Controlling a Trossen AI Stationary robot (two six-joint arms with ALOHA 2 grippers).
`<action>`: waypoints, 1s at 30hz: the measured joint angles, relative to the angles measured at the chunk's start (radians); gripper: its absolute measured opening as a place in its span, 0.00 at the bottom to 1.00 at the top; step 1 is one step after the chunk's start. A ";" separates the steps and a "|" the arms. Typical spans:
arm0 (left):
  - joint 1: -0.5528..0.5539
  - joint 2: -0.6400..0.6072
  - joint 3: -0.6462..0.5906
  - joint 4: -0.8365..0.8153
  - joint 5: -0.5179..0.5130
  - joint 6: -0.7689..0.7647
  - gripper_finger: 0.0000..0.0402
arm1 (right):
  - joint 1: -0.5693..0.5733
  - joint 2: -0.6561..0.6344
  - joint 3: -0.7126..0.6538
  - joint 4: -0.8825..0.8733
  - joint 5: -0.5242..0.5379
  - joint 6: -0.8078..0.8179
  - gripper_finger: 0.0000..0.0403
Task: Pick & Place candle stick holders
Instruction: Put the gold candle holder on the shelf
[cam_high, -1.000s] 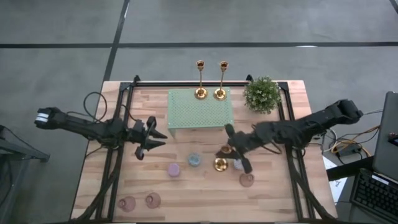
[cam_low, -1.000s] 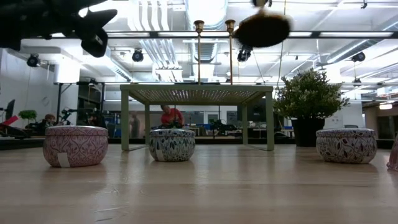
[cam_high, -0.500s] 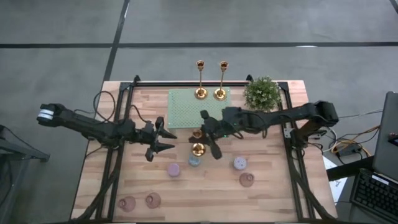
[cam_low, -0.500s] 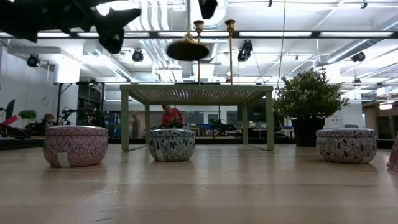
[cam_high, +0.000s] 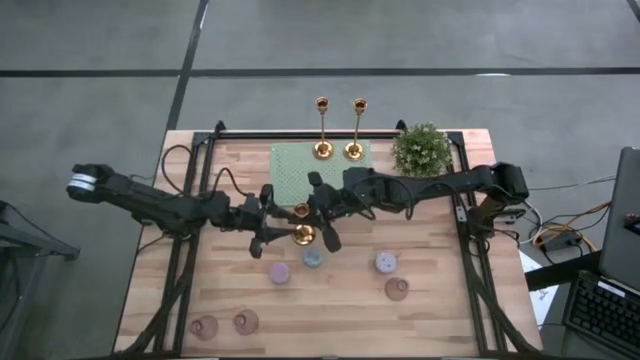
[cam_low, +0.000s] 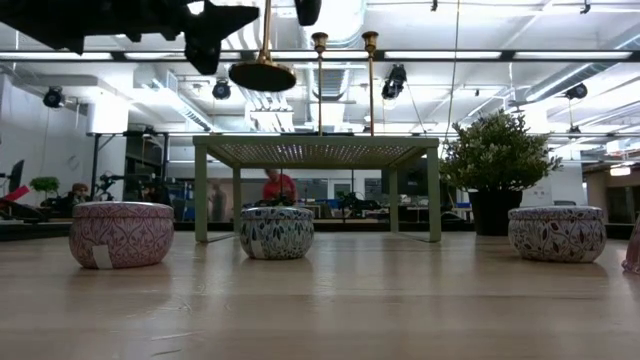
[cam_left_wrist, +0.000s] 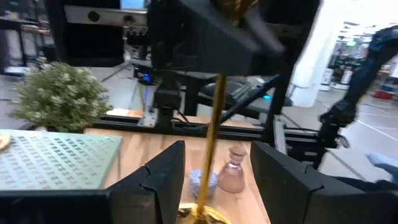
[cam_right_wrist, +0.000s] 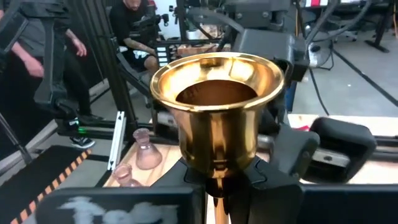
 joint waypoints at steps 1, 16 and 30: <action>0.000 0.010 0.007 0.001 -0.004 0.003 0.46 | 0.000 -0.001 0.000 0.010 0.000 0.000 0.05; 0.000 0.168 0.159 0.010 -0.011 0.037 0.46 | 0.001 -0.002 0.002 0.021 0.001 0.013 0.05; 0.000 0.196 0.167 0.024 -0.014 0.036 0.22 | 0.001 -0.002 0.001 0.018 0.001 0.015 0.05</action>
